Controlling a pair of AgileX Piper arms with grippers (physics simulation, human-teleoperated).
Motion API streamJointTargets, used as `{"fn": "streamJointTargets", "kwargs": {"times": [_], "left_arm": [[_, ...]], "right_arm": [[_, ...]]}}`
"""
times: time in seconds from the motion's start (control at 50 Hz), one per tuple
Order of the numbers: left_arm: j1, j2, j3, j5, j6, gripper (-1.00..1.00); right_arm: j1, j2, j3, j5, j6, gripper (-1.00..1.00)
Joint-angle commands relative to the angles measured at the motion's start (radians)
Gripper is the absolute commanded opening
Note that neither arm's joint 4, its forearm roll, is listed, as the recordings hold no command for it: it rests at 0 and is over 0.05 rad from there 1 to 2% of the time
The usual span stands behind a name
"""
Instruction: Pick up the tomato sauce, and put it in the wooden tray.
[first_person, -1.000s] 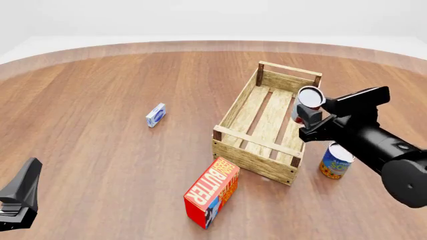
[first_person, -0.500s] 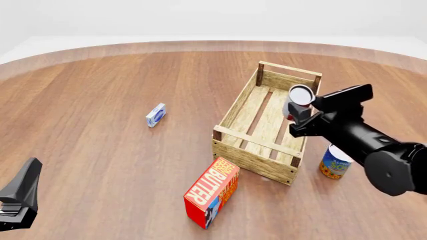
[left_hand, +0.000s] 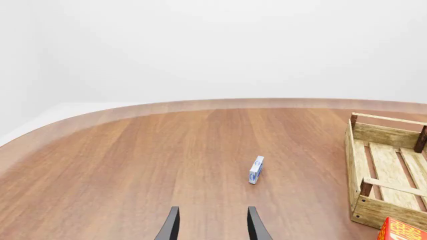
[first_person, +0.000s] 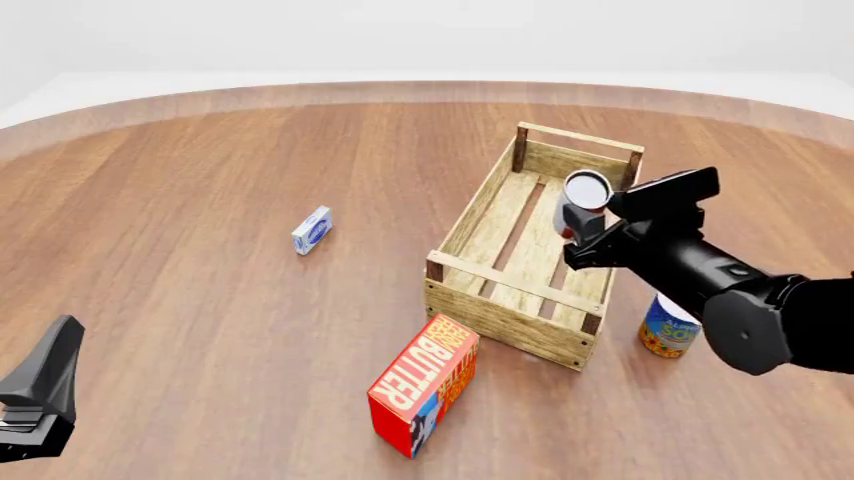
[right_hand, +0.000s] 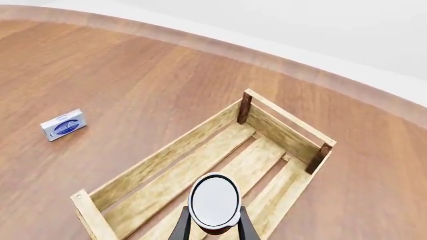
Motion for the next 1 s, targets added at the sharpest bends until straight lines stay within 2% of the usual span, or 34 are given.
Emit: {"fn": "streamJointTargets", "kwargs": {"times": [0.02, 0.54, 1.0], "left_arm": [[0.000, 0.000, 0.000, 0.000, 0.000, 1.00], [0.000, 0.000, 0.000, 0.000, 0.000, 1.00], [0.000, 0.000, 0.000, 0.000, 0.000, 1.00]], "right_arm": [[0.004, 0.038, -0.023, -0.020, 0.016, -1.00], [0.016, 0.138, -0.063, -0.059, 0.025, -1.00], [-0.005, 0.231, -0.102, -0.082, 0.014, -1.00]]}}
